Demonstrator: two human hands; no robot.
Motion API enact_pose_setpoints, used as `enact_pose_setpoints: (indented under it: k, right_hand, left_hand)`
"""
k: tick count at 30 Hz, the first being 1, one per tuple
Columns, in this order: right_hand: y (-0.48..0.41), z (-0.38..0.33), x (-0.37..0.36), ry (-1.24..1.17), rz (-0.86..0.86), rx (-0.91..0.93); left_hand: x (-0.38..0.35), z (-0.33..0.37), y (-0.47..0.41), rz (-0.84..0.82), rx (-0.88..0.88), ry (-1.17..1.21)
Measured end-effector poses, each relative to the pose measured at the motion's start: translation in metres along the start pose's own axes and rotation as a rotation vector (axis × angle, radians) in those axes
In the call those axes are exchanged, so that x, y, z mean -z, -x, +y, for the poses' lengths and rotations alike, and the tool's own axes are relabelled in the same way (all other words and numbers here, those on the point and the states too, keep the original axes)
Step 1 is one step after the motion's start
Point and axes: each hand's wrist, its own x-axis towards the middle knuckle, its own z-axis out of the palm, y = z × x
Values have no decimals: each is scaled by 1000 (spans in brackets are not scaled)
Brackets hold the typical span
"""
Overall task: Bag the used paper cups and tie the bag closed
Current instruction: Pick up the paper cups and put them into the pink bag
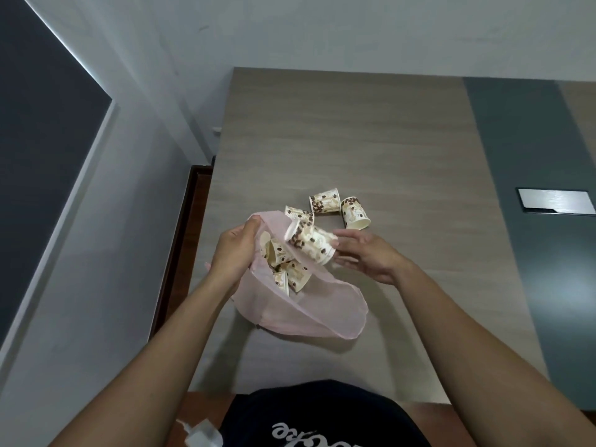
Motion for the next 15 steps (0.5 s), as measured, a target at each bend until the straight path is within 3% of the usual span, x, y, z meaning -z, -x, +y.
enact_pose_setpoints:
  k: [3, 12, 15]
  right_hand:
    - [12, -2, -11, 161, -140, -67]
    - [12, 3, -89, 348, -217, 23]
    - [7, 10, -113, 416, -239, 68]
  left_hand:
    - [2, 0, -1, 19, -18, 26]
    - [-3, 9, 12, -89, 7, -72]
    - [-4, 10, 12, -90, 24, -1]
